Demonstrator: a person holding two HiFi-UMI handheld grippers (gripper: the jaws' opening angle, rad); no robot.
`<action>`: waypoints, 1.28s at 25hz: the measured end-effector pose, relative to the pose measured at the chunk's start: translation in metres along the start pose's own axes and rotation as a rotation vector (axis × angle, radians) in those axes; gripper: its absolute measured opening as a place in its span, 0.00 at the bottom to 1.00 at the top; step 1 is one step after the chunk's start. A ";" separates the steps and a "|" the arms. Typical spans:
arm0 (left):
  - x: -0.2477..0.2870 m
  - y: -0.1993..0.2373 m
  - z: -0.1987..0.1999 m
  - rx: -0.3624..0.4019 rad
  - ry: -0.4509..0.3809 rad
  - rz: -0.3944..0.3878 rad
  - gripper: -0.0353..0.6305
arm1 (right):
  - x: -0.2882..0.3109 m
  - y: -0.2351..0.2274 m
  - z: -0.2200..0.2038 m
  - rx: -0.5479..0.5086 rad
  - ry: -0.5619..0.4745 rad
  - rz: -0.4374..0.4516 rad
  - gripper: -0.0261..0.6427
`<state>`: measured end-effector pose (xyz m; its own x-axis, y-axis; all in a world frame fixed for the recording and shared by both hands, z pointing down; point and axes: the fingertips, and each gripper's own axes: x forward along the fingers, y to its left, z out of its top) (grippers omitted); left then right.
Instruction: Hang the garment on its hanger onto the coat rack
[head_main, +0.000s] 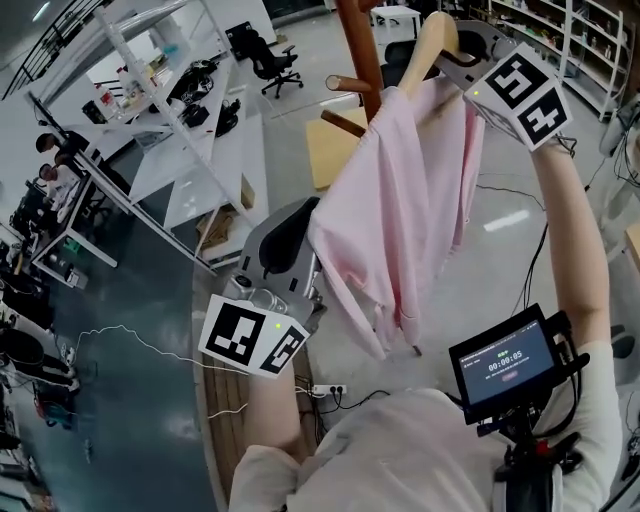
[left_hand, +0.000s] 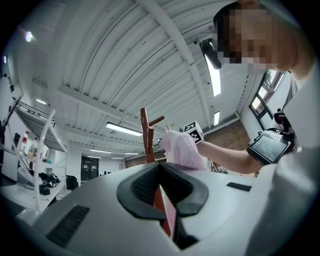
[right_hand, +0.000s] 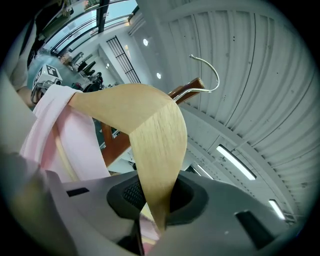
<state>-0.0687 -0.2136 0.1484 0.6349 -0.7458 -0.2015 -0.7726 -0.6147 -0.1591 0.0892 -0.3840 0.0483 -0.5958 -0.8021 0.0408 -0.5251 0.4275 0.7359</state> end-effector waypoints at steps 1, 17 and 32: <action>-0.001 -0.001 -0.001 0.005 0.005 0.004 0.05 | 0.001 0.003 0.001 0.002 -0.006 0.008 0.15; -0.007 0.014 -0.016 0.025 0.037 0.031 0.05 | 0.036 0.033 0.003 0.010 -0.023 0.077 0.15; -0.010 0.009 -0.032 0.012 0.070 0.038 0.05 | 0.046 0.052 -0.008 0.008 -0.001 0.116 0.15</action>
<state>-0.0822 -0.2196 0.1796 0.6034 -0.7851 -0.1397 -0.7960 -0.5826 -0.1641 0.0391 -0.4018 0.0936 -0.6534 -0.7467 0.1245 -0.4575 0.5205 0.7210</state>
